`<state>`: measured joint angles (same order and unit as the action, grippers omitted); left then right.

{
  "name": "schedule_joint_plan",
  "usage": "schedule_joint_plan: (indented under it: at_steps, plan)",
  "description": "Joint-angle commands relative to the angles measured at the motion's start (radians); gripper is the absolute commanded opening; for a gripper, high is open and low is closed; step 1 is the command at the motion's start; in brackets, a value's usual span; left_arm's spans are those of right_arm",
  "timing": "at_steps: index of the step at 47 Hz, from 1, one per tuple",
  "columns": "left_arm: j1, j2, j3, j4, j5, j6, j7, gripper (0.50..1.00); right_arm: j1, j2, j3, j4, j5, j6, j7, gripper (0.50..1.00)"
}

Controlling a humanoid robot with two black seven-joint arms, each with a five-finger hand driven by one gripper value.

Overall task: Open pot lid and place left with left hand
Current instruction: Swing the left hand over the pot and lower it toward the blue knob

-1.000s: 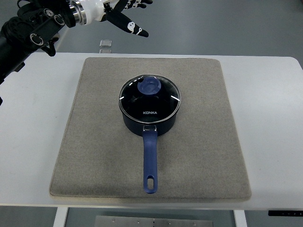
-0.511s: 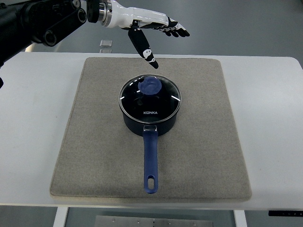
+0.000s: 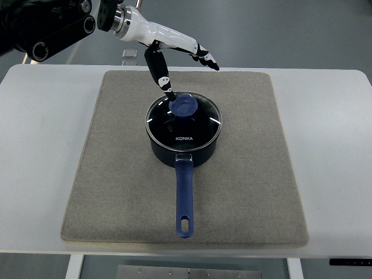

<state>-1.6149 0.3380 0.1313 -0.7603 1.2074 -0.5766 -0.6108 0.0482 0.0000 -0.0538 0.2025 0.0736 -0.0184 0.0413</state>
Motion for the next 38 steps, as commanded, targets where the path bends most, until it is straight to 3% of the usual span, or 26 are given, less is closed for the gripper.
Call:
schedule_joint_plan:
  at_steps: [1,24,38]
  plan:
    - [0.001,0.012,0.002,-0.02,0.015,0.001,0.0,0.99,-0.001,0.0,0.0,0.0,0.0,0.0,0.0,0.915]
    - [0.013,0.027,-0.001,-0.027,0.103,0.017,0.0,0.988,0.001,0.0,-0.001,0.0,0.0,0.0,0.0,0.915]
    - [-0.007,0.088,0.001,-0.123,0.187,0.017,0.0,0.988,-0.001,0.0,0.0,0.0,0.0,0.0,0.0,0.915]
